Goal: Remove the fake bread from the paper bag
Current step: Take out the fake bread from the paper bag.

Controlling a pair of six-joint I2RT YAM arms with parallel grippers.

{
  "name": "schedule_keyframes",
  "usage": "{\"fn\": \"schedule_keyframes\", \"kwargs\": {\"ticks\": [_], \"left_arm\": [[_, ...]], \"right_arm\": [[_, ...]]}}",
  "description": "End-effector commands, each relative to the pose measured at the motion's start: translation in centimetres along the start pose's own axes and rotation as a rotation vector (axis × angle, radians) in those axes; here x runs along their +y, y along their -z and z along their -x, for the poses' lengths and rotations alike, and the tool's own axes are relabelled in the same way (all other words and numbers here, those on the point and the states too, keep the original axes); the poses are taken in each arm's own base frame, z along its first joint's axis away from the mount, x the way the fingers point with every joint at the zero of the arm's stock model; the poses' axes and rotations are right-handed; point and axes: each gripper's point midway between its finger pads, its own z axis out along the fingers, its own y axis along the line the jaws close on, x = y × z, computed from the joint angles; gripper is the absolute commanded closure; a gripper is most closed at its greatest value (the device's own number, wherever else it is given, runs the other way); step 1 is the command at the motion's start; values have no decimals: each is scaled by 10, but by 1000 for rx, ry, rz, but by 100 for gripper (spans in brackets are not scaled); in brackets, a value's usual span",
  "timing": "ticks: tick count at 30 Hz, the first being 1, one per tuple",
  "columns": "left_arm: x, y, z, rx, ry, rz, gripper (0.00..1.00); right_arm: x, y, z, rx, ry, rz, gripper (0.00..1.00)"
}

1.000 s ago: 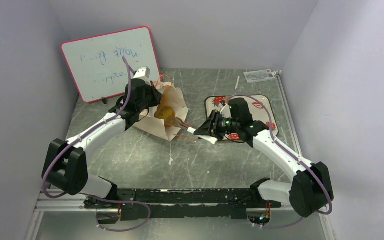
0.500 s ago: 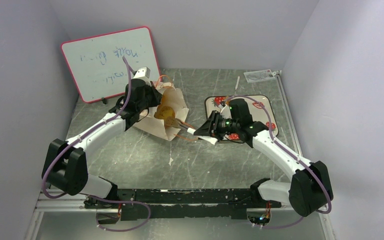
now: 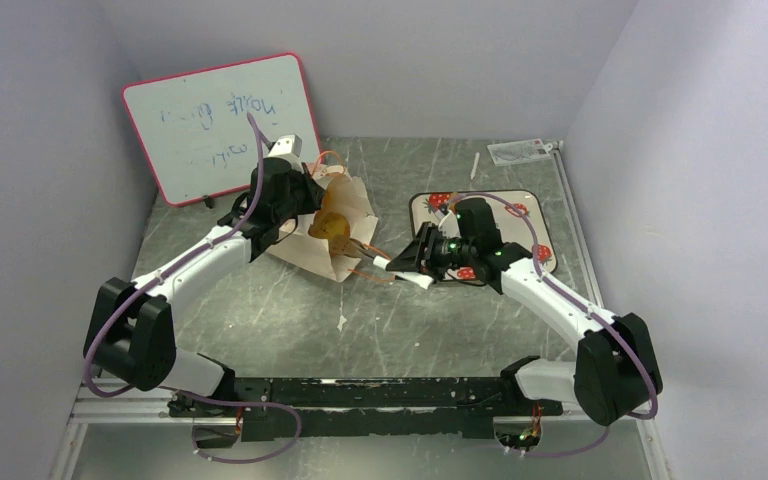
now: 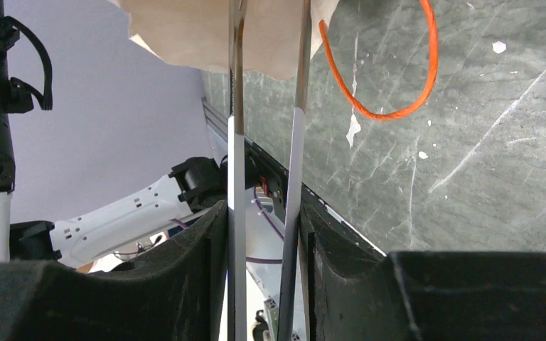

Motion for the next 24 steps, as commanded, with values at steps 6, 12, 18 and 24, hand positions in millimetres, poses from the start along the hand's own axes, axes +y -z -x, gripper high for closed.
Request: {"fn": "schedule_keyframes", "kwargs": {"ticks": [6, 12, 18, 24], "left_arm": [[-16, 0, 12, -18, -11, -64, 93], [-19, 1, 12, -7, -18, -76, 93], [-20, 3, 10, 3, -21, -86, 93], [-21, 5, 11, 0, -30, -90, 93]], "right_arm": [[4, -12, 9, 0, -4, 65, 61], [6, -26, 20, -12, -10, 110, 61], [-4, -43, 29, -1, 25, 92, 62], [-10, -53, 38, -24, 94, 66, 63]]}}
